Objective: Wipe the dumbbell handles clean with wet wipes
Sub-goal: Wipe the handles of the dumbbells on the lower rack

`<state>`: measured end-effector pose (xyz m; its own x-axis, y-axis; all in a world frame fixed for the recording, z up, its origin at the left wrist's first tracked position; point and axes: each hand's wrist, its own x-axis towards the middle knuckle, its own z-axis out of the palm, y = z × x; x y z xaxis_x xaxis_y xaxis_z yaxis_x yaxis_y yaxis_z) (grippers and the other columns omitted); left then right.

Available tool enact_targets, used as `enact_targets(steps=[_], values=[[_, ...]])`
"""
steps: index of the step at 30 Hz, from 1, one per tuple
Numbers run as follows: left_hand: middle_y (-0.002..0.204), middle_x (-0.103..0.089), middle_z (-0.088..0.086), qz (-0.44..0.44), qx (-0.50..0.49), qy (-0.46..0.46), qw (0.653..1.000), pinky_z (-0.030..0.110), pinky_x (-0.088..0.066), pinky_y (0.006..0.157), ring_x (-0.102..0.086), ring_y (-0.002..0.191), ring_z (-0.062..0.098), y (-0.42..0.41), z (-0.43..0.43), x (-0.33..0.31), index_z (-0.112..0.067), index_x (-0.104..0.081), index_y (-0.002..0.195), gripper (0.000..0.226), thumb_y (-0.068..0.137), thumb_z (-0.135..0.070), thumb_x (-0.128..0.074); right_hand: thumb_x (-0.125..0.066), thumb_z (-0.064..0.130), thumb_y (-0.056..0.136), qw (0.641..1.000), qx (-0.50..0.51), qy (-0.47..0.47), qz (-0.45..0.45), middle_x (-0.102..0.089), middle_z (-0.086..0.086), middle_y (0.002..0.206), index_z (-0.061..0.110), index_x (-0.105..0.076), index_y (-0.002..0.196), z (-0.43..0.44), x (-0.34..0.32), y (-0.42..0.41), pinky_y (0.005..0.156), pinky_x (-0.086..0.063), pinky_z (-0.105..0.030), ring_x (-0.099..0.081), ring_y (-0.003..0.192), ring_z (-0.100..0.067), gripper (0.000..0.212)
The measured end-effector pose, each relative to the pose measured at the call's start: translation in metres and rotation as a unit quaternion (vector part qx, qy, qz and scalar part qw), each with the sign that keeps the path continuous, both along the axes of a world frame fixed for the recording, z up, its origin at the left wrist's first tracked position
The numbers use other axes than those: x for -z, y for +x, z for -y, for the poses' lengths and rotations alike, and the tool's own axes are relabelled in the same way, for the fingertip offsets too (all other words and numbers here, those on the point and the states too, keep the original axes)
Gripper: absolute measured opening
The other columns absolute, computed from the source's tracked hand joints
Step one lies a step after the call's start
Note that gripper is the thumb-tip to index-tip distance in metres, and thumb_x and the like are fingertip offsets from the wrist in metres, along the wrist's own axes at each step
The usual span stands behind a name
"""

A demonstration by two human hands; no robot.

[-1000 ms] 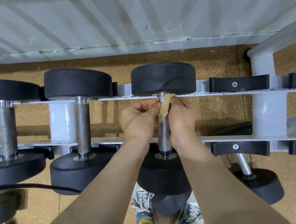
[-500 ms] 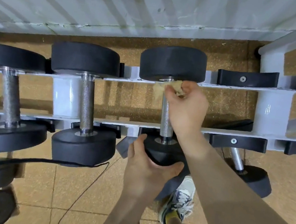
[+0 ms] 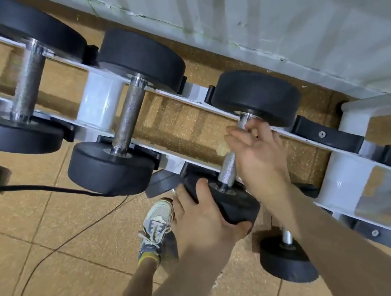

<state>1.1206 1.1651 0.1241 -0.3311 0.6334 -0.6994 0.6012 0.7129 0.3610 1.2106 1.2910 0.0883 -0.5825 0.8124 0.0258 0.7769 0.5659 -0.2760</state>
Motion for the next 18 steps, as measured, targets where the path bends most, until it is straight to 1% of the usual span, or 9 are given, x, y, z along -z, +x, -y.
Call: enact_targets(steps=[2,4,6,8,10,12,14,16,18], values=[[0.152,-0.014,0.013,0.005,0.0,-0.005,1.0,0.053,-0.035,0.107,-0.017,0.142,0.035,-0.002,-0.001,0.0,-0.028,-0.015,0.14,0.109,0.058,-0.064,-0.077,-0.08,0.014,0.068,0.988,-0.122,-0.03,0.091,-0.068,0.011,0.115,0.026,-0.073,0.099,0.005,-0.005,0.01,0.076,-0.027,-0.035,-0.042,0.107,-0.02,0.035],[0.15,-0.018,0.014,0.005,-0.006,-0.003,1.0,0.053,-0.036,0.106,-0.019,0.141,0.036,-0.002,-0.001,0.001,-0.026,-0.016,0.14,0.11,0.057,-0.063,-0.078,-0.07,0.024,0.08,0.961,-0.229,-0.115,0.103,-0.066,0.02,0.113,0.036,-0.071,0.102,0.016,-0.019,0.013,0.074,-0.025,-0.032,-0.04,0.1,-0.013,0.025],[0.149,-0.02,0.014,0.005,-0.01,0.0,1.0,0.053,-0.038,0.105,-0.02,0.14,0.036,-0.002,-0.001,-0.001,-0.026,-0.018,0.139,0.11,0.055,-0.063,-0.078,-0.064,0.025,0.087,0.942,-0.29,-0.107,0.132,-0.064,0.018,0.117,0.035,-0.069,0.11,0.008,-0.019,0.013,0.076,-0.026,-0.033,-0.039,0.102,-0.014,0.026],[0.148,-0.021,0.013,0.006,-0.005,0.003,1.0,0.051,-0.039,0.105,-0.023,0.138,0.035,-0.003,-0.001,-0.001,-0.025,-0.018,0.139,0.111,0.055,-0.064,-0.077,-0.052,0.02,0.092,0.96,-0.244,-0.037,0.133,-0.064,0.006,0.114,0.031,-0.07,0.11,-0.012,-0.014,0.012,0.084,-0.035,-0.037,-0.049,0.107,-0.021,0.028],[0.147,-0.022,0.013,0.009,0.006,0.0,1.0,0.05,-0.039,0.104,-0.026,0.137,0.035,-0.009,-0.002,0.001,-0.025,-0.015,0.141,0.113,0.055,-0.065,-0.077,-0.048,0.015,0.09,0.993,-0.116,0.006,0.007,-0.066,-0.005,0.103,0.035,-0.068,0.09,-0.024,-0.011,0.008,0.078,-0.049,-0.041,-0.06,0.099,-0.027,0.027],[0.148,-0.022,0.013,0.013,0.022,-0.018,1.0,0.051,-0.04,0.103,-0.028,0.137,0.035,-0.015,-0.004,0.003,-0.024,-0.011,0.144,0.118,0.056,-0.066,-0.077,-0.053,0.017,0.091,0.993,-0.072,-0.082,-0.041,-0.063,-0.009,0.101,0.025,-0.064,0.094,-0.003,0.0,0.015,0.06,-0.053,-0.031,-0.059,0.086,-0.021,0.013],[0.15,-0.022,0.014,0.013,0.035,-0.032,0.999,0.051,-0.04,0.104,-0.029,0.138,0.035,-0.018,-0.006,0.004,-0.023,-0.006,0.147,0.123,0.056,-0.067,-0.077,-0.065,0.016,0.086,0.972,-0.166,-0.167,-0.021,-0.07,0.002,0.106,0.023,-0.071,0.109,0.016,0.002,0.017,0.049,-0.05,-0.03,-0.044,0.07,-0.01,0.025],[0.151,-0.022,0.013,0.022,0.044,-0.034,0.998,0.051,-0.039,0.105,-0.029,0.138,0.035,-0.022,-0.006,0.003,-0.022,-0.004,0.148,0.126,0.055,-0.068,-0.077,-0.069,0.01,0.083,0.96,-0.251,-0.121,0.026,-0.069,0.004,0.117,0.022,-0.073,0.109,0.019,0.011,0.024,0.057,-0.054,-0.033,-0.044,0.07,-0.012,0.029],[0.15,-0.024,0.012,0.043,0.051,-0.02,0.998,0.048,-0.041,0.104,-0.034,0.136,0.033,-0.03,-0.007,0.004,-0.022,-0.004,0.149,0.127,0.055,-0.068,-0.077,-0.049,0.028,0.09,0.974,-0.155,-0.167,-0.019,-0.068,-0.001,0.117,0.021,-0.072,0.113,0.004,0.006,0.024,0.08,-0.051,-0.022,-0.057,0.084,-0.017,0.033]])
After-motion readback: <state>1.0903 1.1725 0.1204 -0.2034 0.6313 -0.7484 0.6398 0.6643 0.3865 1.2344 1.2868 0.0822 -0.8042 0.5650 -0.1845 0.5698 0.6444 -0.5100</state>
